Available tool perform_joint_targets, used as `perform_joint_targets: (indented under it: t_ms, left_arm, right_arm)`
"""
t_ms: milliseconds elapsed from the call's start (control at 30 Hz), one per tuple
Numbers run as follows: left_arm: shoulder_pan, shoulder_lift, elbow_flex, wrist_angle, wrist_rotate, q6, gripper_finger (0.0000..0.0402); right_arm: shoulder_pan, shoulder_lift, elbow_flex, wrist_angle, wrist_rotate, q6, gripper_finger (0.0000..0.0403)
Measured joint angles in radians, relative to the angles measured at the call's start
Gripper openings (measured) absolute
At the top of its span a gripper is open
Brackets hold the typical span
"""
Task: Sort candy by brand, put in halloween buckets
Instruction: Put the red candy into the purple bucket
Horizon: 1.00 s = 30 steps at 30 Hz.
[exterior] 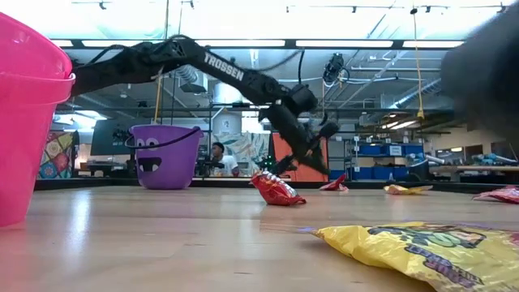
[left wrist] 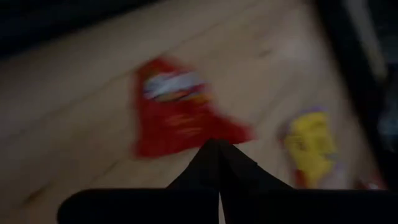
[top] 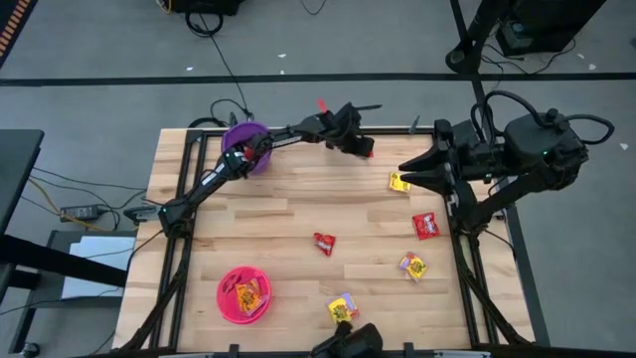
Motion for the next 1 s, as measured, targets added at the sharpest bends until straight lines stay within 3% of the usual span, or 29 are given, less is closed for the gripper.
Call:
perform_joint_targets:
  t_ms: [333,533,700,933,1000]
  left_arm:
    - [-0.02,-0.058,-0.001,-0.012,0.05,0.501,0.0]
    - [-0.045,-0.084,0.0,-0.088,-0.145,0.875,0.0]
    - [-0.028,-0.069,-0.001,-0.14,-0.125,0.856,0.0]
    - [-0.023,-0.073,-0.002,-0.076,-0.055,0.637,0.0002]
    - [-0.026,-0.084,-0.002,-0.061,0.008,0.589,0.0004]
  right_arm:
    - [0.024,-0.001,0.0,-0.003,0.031,0.009,0.0112]
    - [0.014,-0.002,0.0,-0.003,0.052,0.05,0.0112]
    - [0.014,-0.002,0.0,0.009,0.067,0.082,0.0112]
    - [0.013,-0.001,0.0,-0.004,0.138,0.073,0.0112]
    - [0.007,0.003,0.001,-0.054,0.167,0.069,0.0112]
